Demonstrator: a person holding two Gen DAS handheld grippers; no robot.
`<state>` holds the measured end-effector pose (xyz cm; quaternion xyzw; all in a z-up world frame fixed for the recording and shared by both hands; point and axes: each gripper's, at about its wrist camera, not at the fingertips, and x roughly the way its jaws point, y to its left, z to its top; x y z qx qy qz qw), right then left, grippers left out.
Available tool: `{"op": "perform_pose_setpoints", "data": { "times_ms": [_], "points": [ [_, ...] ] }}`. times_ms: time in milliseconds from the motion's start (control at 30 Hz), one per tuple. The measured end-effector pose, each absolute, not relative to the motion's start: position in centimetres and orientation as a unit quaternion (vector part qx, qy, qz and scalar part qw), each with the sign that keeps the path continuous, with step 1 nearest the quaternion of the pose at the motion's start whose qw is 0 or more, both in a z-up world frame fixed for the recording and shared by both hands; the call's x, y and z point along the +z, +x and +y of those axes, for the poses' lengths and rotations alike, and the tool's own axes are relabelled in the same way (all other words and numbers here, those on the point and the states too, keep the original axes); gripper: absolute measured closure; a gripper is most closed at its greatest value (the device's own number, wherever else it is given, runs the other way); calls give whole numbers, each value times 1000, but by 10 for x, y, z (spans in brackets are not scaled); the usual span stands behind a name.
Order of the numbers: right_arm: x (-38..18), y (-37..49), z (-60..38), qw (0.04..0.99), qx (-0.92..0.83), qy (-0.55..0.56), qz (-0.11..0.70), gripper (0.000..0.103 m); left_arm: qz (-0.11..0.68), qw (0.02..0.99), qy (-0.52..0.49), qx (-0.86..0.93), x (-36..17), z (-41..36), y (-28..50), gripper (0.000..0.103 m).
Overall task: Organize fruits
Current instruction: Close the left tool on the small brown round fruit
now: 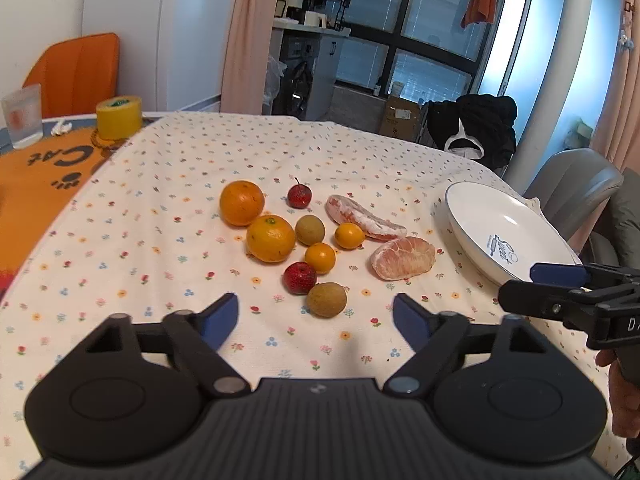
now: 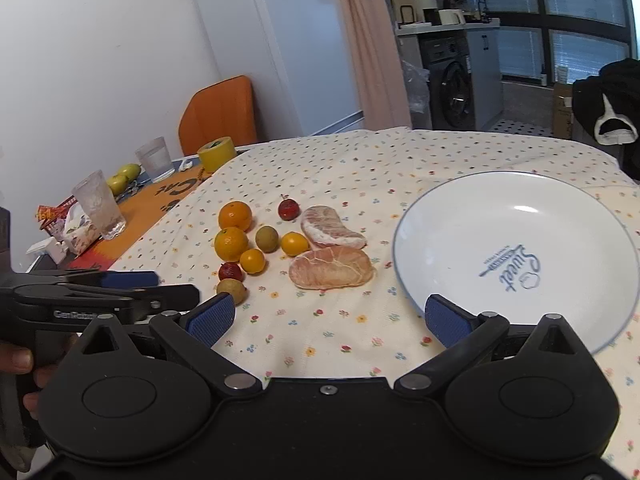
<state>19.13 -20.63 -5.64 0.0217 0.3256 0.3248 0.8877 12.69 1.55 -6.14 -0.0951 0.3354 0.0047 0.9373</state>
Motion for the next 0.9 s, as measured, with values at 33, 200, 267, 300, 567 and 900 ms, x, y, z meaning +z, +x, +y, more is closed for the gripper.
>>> {"op": "perform_pose_setpoints", "data": {
  "times_ms": [33, 200, 267, 300, 567, 900],
  "points": [
    [-57, 193, -204, 886, 329, 18, 327, 6, 338, 936, -98, 4, -63, 16, 129, 29],
    [-64, 200, -193, 879, 337, 12, 337, 12, 346, 933, -104, 5, -71, 16, 140, 38],
    [-66, 203, -188, 878, 336, 10, 340, 14, 347, 932, -106, 5, -73, 16, 143, 41],
    [-67, 205, -186, 879, 335, 7, 341, 14, 348, 931, -108, 5, -74, 16, 144, 42],
    [-76, 214, -167, 881, 324, -19, 344, 18, 355, 928, -114, -2, -83, 13, 155, 58],
    [-82, 224, -150, 882, 319, -41, 345, 22, 355, 926, -126, -9, -90, 17, 162, 77]
  ]
}}
